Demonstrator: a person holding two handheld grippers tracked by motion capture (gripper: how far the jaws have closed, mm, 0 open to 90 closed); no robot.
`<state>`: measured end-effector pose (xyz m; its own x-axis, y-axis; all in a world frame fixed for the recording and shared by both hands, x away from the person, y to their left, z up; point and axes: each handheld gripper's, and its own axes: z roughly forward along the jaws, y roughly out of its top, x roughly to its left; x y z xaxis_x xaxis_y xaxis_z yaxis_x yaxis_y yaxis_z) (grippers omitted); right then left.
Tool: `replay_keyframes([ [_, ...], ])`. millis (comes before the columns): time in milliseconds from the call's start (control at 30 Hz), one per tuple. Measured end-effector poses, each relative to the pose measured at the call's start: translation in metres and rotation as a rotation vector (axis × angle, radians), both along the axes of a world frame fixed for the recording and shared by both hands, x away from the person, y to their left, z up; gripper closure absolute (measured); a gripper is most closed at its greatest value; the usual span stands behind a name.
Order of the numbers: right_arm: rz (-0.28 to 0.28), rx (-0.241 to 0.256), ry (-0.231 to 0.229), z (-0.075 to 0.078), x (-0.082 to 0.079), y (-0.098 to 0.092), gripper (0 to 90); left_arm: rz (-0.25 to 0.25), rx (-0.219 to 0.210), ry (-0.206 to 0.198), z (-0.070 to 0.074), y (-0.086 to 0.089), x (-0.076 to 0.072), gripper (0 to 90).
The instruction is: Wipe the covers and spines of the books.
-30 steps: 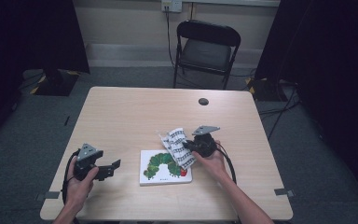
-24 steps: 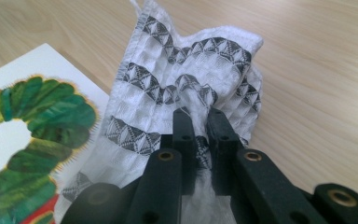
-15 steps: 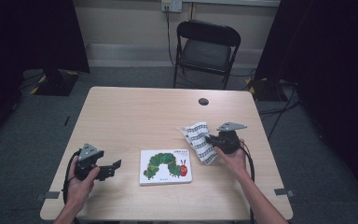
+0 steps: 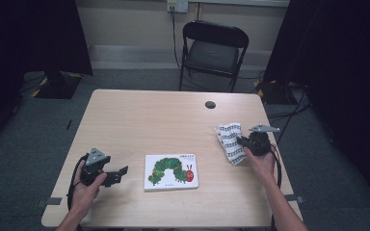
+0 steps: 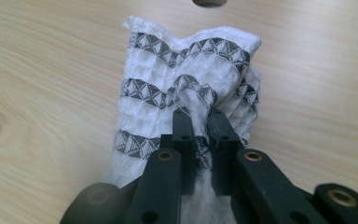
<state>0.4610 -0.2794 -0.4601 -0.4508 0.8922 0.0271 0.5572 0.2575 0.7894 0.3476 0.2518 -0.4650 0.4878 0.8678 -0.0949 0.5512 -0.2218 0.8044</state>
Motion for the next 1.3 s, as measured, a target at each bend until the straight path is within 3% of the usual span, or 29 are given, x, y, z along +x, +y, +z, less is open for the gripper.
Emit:
replay_keyframes([
  [267, -0.033, -0.022, 0.026, -0.019, 0.001, -0.012, 82.0, 0.001, -0.011, 0.022, -0.001, -0.002, 0.000, 15.9],
  [500, -0.036, -0.052, 0.061, -0.027, 0.002, -0.011, 70.8, -0.009, -0.031, 0.036, 0.000, -0.002, -0.001, 15.9],
  [633, -0.042, -0.045, 0.056, -0.025, 0.001, -0.011, 57.2, -0.005, -0.037, 0.040, 0.000, -0.002, -0.001, 16.0],
  [800, -0.049, -0.023, 0.016, -0.013, -0.005, -0.008, 42.1, 0.008, -0.043, 0.046, 0.000, -0.003, -0.001, 17.5],
  [967, 0.013, 0.001, -0.020, 0.001, -0.017, 0.007, 37.4, -0.016, -0.026, 0.043, 0.002, -0.007, 0.000, 18.9],
  [1300, 0.179, 0.018, -0.008, 0.008, -0.032, 0.061, 36.6, -0.063, -0.028, 0.017, 0.015, -0.024, 0.007, 18.4],
])
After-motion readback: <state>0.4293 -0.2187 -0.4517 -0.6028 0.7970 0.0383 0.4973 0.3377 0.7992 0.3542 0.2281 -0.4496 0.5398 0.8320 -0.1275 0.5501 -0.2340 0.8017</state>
